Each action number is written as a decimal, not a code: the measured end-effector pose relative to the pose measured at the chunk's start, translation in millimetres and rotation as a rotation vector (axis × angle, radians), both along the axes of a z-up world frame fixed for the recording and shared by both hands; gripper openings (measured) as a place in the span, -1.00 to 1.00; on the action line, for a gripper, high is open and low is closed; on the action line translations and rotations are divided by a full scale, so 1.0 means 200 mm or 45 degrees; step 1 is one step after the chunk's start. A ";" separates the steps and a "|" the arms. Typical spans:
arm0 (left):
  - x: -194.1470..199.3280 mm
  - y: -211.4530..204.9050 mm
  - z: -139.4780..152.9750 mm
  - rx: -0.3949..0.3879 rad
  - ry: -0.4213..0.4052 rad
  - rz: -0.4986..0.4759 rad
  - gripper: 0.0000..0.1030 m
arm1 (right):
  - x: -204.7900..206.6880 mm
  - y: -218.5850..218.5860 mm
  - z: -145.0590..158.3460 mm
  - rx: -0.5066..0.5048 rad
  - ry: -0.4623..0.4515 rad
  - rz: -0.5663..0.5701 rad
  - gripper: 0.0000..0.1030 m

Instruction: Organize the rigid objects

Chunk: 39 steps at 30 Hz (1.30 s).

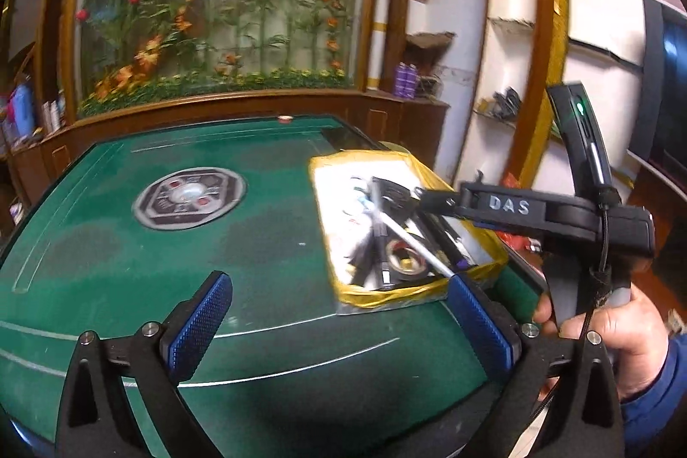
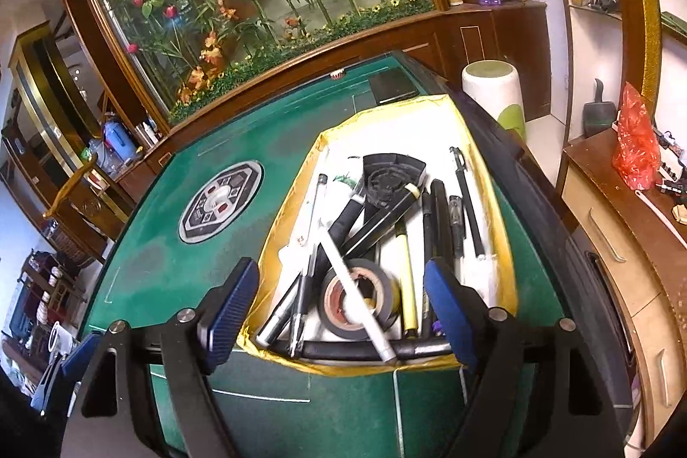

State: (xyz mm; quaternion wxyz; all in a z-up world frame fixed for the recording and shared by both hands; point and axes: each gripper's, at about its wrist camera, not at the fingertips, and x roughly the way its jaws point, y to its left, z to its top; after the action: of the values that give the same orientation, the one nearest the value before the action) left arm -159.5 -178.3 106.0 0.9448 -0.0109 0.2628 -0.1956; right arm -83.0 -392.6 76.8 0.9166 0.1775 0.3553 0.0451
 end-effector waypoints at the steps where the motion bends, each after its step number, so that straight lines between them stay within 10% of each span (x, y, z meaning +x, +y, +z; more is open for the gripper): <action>1: 0.00 0.03 0.00 -0.016 -0.001 0.025 0.97 | 0.01 0.01 0.00 -0.006 0.006 -0.001 0.56; 10: -0.04 0.23 0.03 -0.051 0.006 0.124 0.97 | 0.00 0.13 -0.01 -0.036 0.039 -0.027 0.61; 39: -0.27 0.20 0.12 0.356 -0.198 0.302 0.98 | -0.12 0.28 0.12 -0.173 -0.096 -0.045 0.72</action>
State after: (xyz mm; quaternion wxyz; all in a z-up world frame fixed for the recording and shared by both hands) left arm -213.6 -138.9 129.4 0.9709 0.1048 0.2106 -0.0448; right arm -106.5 -336.0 100.2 0.9400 0.1191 0.3194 0.0115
